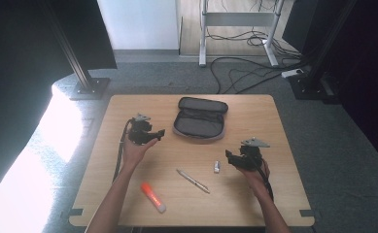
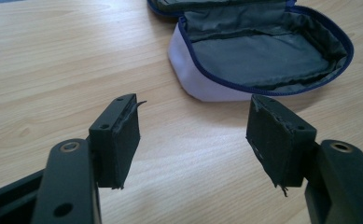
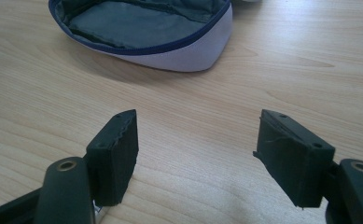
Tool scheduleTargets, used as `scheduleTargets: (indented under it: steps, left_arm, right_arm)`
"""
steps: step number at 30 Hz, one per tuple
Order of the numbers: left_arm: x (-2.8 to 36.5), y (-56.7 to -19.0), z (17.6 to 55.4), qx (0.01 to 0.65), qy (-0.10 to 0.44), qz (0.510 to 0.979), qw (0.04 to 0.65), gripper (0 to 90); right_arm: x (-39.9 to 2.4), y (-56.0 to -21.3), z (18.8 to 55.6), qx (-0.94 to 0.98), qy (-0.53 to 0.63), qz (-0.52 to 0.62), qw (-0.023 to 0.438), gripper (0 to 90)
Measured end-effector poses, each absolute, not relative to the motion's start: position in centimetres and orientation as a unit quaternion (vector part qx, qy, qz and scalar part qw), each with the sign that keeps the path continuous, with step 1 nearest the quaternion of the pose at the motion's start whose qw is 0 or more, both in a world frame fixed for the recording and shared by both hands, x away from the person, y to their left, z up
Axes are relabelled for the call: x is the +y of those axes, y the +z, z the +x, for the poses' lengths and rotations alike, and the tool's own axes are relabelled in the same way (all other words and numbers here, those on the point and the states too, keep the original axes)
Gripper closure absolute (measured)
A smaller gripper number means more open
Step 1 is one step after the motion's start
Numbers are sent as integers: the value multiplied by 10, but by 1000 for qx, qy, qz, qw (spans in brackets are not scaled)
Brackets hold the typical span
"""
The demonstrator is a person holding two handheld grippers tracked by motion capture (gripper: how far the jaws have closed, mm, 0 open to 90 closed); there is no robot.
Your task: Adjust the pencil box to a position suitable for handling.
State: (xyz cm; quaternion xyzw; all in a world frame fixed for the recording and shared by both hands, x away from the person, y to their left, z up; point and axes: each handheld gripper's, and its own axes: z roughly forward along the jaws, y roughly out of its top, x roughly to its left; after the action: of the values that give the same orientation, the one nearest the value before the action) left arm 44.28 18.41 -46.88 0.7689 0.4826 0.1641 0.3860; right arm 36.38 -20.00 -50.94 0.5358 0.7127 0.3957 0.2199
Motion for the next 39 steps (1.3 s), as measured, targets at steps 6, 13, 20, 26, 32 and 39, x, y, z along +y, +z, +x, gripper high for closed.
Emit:
scheduleTargets:
  steps: [6, 13, 20, 26, 32, 39]
  left_arm:
    - [177, -475, 455, 491, 146, 765, 390, 360]
    - [165, -473, 465, 486, 155, 771, 382, 367]
    - [152, -473, 473, 481, 155, 777, 374, 368]
    - [149, -477, 479, 486, 145, 778, 372, 368]
    - [142, -479, 489, 485, 141, 780, 369, 368]
    - [139, -485, 494, 489, 132, 777, 373, 374]
  right_arm:
    - [-194, -508, 367, 716, 396, 530, 220, 311]
    - [-189, -506, 372, 721, 393, 528, 218, 310]
    - [-188, -505, 374, 720, 395, 529, 214, 320]
    - [-189, -505, 375, 720, 396, 527, 216, 324]
    - [-189, -506, 376, 720, 397, 527, 216, 338]
    - [-189, -506, 376, 722, 394, 526, 216, 342]
